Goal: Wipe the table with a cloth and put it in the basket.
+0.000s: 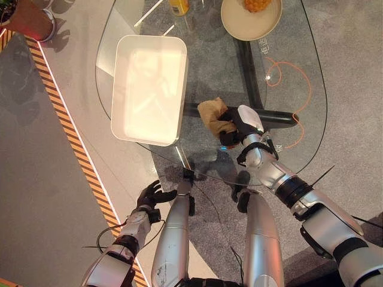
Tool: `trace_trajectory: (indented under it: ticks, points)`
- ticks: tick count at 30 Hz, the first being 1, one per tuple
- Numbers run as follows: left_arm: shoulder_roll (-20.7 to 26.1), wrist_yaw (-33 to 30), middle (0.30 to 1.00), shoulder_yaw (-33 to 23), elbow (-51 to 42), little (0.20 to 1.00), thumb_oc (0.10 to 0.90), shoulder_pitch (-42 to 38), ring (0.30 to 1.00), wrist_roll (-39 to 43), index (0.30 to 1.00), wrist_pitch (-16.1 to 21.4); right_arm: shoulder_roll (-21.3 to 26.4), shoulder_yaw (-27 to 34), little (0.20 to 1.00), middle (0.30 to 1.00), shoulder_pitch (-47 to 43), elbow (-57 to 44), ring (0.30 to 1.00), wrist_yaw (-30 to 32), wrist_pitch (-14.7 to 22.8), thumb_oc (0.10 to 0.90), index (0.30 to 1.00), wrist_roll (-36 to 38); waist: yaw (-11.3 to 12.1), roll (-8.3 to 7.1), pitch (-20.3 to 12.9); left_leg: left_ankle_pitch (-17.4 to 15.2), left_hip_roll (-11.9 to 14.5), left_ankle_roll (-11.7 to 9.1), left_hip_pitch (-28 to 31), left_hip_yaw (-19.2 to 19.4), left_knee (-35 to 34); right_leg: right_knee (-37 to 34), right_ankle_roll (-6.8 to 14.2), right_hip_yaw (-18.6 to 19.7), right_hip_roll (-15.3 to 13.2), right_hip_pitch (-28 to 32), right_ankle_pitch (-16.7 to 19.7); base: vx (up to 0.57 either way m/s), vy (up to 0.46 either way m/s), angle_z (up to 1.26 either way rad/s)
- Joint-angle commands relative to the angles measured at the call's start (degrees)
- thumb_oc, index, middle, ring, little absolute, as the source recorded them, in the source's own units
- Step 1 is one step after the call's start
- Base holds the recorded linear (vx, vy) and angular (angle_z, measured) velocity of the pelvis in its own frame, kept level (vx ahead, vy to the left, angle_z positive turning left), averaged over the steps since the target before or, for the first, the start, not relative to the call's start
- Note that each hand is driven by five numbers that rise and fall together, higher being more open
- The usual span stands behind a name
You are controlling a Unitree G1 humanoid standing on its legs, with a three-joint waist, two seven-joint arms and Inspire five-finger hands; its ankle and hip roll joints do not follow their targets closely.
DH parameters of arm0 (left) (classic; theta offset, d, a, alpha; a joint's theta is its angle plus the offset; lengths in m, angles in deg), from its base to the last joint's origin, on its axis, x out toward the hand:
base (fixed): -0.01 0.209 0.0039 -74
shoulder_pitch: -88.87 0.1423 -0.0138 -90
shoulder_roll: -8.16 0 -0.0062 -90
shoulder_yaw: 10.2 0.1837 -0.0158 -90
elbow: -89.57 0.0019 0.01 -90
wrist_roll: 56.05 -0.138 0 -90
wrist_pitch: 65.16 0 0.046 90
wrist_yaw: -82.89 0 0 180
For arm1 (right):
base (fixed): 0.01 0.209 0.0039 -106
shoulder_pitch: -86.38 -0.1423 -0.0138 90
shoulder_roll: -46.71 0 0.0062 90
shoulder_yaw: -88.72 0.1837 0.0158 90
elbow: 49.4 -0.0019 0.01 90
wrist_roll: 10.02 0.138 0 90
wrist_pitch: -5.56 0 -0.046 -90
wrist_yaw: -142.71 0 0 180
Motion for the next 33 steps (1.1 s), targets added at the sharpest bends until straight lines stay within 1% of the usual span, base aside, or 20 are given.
trace_trajectory:
  ticks: [1,2,4,8,15,22,25,29,30,33]
  points:
    - [0.1,-1.6,0.900,-0.4,0.4,0.900,0.800,1.1,0.900,0.6,0.900,0.3,-3.4,-3.0,0.200,0.300,-3.1,-7.8,0.300,-3.3,4.2,0.100,0.300,-1.6,0.0,1.33,-1.2,-6.9,-4.9,3.8,-0.8,3.8,7.4,-11.6,2.0,0.4,1.4,1.6,7.7,0.00,0.000,0.00]
    - [0.1,-1.6,0.900,-0.4,0.3,0.900,0.800,1.1,0.900,0.5,0.900,0.2,-3.4,-3.1,0.200,0.300,-3.0,-7.9,0.300,-3.7,4.4,0.100,0.300,-1.6,0.0,1.29,-1.2,-6.9,-4.8,3.8,-0.8,3.8,7.4,-11.6,2.0,0.4,1.4,1.6,7.7,0.00,0.000,0.00]
    - [0.3,-1.7,0.900,-0.4,0.2,0.900,0.800,1.0,0.900,0.4,0.900,-0.1,-3.5,-3.7,0.200,0.300,-2.7,-8.4,0.300,-6.2,5.3,0.100,0.300,-2.4,0.1,1.13,-1.2,-6.9,-4.8,3.8,-0.8,3.8,7.4,-11.4,2.0,0.2,1.4,1.5,7.7,0.00,0.000,0.00]
    - [0.4,-1.6,0.900,-0.5,0.3,0.900,0.800,0.8,0.900,0.2,0.900,-0.4,-3.4,-4.5,0.200,0.300,-2.7,-9.4,0.300,-8.3,5.1,0.100,0.300,-2.8,0.1,0.94,-1.2,-6.9,-4.8,3.8,-0.8,3.7,7.4,-11.5,2.1,0.1,1.3,1.7,7.7,0.00,0.000,0.00]
    - [0.4,-1.7,0.900,-0.2,0.5,0.900,0.800,0.2,0.900,0.1,0.900,-0.5,-3.4,-5.7,0.200,0.300,-2.6,-9.5,0.300,-9.0,5.1,0.100,0.300,-2.3,0.2,0.82,-1.2,-6.8,-4.7,3.7,-0.9,3.8,7.5,-11.5,2.2,0.0,1.2,1.5,7.8,0.00,-0.011,0.02]
    - [0.7,-1.8,0.900,0.0,0.5,0.900,0.800,-0.1,0.900,0.0,0.900,-0.8,-2.8,-6.4,0.200,0.300,-2.9,-9.4,0.300,-11.7,6.4,0.100,0.300,-1.7,0.3,0.80,-1.2,-6.8,-4.6,3.8,-1.1,3.7,7.7,-11.2,2.2,0.1,1.3,1.2,7.9,0.00,0.000,0.00]
    - [0.8,-1.8,0.900,0.1,0.7,0.900,0.800,-0.4,0.900,0.3,0.900,-0.9,-2.7,-6.7,0.200,0.300,-3.1,-9.2,0.300,-11.8,6.7,0.100,0.300,-1.6,0.2,0.76,-1.2,-6.7,-4.6,3.8,-1.1,3.7,7.7,-11.2,2.2,0.0,1.3,1.1,7.9,0.00,0.000,0.00]
    - [0.9,-1.7,0.900,0.3,0.7,0.900,0.800,-0.6,0.900,0.4,0.900,-1.2,-2.5,-6.6,0.200,0.300,-3.2,-9.3,0.300,-10.0,6.0,0.100,0.300,-1.5,0.3,0.79,-1.2,-6.6,-4.7,3.8,-1.2,3.5,7.8,-11.0,2.2,0.0,1.3,1.0,8.0,0.00,0.000,0.00]
    - [0.8,-1.8,0.900,0.4,0.9,0.900,0.800,-0.7,0.900,0.5,0.900,-1.1,-2.5,-6.2,0.200,0.300,-3.2,-8.8,0.300,-8.1,5.4,0.100,0.300,-1.5,0.2,0.78,-1.2,-6.6,-4.7,3.8,-1.1,3.5,7.7,-11.0,2.2,0.0,1.3,1.1,8.0,0.00,0.000,0.00]
    - [0.9,-1.4,0.900,0.3,1.2,0.900,0.800,-0.6,0.900,0.7,0.900,-0.8,-1.8,-5.2,0.200,0.300,-3.8,-7.5,0.300,-4.4,5.3,0.100,0.300,-0.5,0.3,1.00,-1.2,-6.5,-4.6,3.8,-1.1,3.5,7.7,-10.8,2.1,0.0,1.3,1.0,8.0,0.00,0.000,0.00]
